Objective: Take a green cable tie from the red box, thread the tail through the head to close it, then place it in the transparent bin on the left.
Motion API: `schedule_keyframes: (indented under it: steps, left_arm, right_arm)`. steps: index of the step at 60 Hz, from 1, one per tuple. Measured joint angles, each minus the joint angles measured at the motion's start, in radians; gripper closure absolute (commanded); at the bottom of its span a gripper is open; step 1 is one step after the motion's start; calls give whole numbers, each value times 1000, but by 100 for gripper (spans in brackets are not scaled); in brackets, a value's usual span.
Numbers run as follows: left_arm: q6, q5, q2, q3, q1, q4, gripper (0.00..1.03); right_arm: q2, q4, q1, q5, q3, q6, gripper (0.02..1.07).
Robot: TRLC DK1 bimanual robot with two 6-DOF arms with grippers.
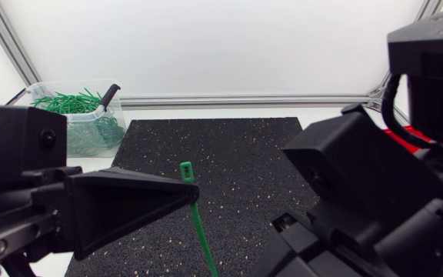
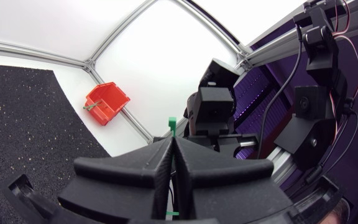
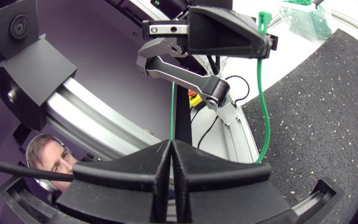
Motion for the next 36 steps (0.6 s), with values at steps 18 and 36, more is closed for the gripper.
schedule_keyframes:
  steps: [18,36]
  left_arm:
    - [0,-37,-16,-15,-21,10,99]
    - [1,-44,7,-15,-21,40,99]
  right_arm:
    - [16,0,-8,-10,63,175,101]
    - [58,-5,-57,-31,134,309,101]
